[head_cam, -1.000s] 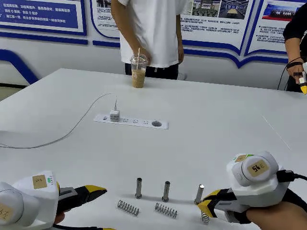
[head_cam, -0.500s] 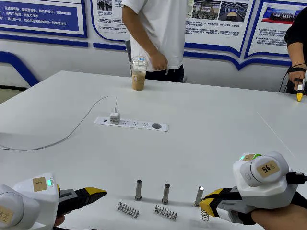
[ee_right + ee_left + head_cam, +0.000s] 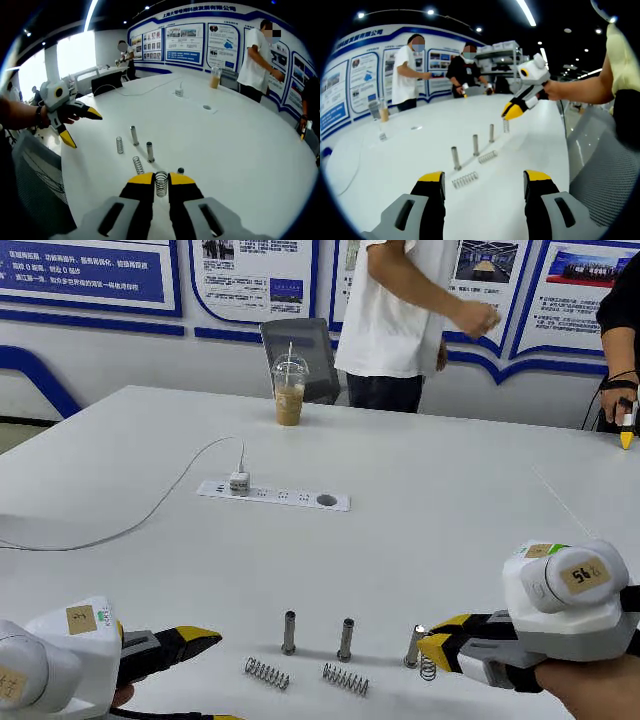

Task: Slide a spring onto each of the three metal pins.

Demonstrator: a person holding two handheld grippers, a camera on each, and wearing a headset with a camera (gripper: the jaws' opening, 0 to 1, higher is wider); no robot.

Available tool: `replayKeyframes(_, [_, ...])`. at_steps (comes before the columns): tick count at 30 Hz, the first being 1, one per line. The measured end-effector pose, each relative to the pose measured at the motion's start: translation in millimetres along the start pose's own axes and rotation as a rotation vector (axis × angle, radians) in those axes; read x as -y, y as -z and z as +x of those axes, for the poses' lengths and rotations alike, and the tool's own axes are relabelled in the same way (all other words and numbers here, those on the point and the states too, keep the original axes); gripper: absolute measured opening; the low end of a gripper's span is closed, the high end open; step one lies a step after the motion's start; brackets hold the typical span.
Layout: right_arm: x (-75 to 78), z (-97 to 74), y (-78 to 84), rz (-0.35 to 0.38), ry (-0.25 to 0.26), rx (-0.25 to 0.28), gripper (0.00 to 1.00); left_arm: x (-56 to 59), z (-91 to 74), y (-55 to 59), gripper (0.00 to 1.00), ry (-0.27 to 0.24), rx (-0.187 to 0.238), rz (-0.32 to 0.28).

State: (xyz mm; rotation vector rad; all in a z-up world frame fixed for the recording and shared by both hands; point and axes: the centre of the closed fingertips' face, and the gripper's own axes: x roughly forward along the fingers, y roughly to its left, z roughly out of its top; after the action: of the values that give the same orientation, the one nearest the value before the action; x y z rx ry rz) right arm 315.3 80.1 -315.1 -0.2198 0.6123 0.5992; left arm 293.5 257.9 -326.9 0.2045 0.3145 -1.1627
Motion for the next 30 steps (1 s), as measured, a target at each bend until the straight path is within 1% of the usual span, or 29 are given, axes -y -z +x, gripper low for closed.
replayKeyframes(19, [8.0,-4.2,-29.3,-0.006,0.029,0.1,0.12,-1.2,-0.2,0.7,0.64,-0.003,-0.002,-0.002])
replayKeyframes(30, [18.0,-2.4,-36.7,0.004,0.049,0.133,0.12,-0.6,0.5,1.8,0.64,-0.001,-0.003,-0.007])
